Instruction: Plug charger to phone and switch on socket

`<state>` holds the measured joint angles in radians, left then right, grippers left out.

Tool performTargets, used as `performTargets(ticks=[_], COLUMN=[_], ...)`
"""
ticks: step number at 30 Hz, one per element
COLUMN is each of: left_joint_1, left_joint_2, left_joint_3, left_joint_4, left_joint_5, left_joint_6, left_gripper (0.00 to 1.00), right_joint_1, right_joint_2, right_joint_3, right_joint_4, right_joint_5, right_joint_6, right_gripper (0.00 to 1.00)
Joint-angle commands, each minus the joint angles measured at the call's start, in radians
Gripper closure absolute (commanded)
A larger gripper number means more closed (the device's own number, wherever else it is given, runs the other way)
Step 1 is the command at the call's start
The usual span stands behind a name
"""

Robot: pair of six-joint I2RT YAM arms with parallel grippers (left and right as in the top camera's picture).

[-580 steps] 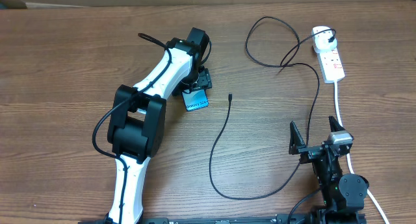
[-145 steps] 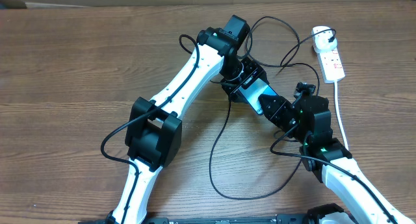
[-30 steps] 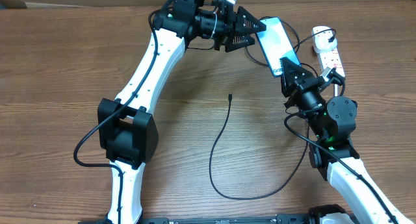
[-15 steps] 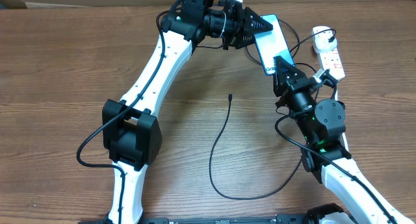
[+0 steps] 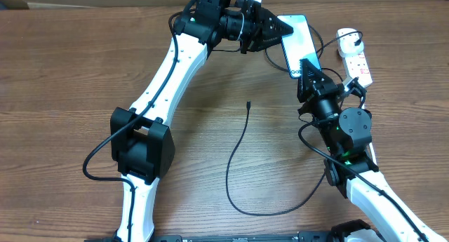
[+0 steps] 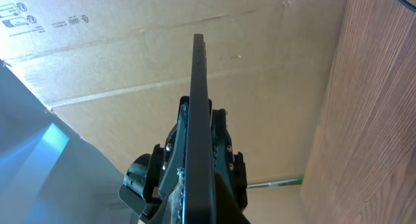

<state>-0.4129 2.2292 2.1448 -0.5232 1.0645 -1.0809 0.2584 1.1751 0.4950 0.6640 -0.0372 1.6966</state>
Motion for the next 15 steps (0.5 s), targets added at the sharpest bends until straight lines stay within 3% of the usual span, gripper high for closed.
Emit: performTargets(ticks=[1, 6, 15], left_joint_1=[-0.012, -0.021, -0.026], left_joint_2=[-0.026, -0.026, -0.026], left_joint_3=[0.018, 0.018, 0.018], left_joint_4=[0.005, 0.005, 0.005], left_joint_5=[-0.006, -0.006, -0.021], left_joint_6=[-0.017, -0.023, -0.023], left_gripper=[0.8, 0.76, 0.78], right_joint_1=[0.018, 0.019, 0.023], right_joint_2=[-0.017, -0.01, -0.001], right_joint_3=[0.011, 0.011, 0.011], right_joint_4=[0.024, 0.024, 0.062], right_joint_5=[0.022, 0.021, 0.018], right_joint_6=[0.009, 0.01, 0.01], right_gripper=[0.96, 0.96, 0.96])
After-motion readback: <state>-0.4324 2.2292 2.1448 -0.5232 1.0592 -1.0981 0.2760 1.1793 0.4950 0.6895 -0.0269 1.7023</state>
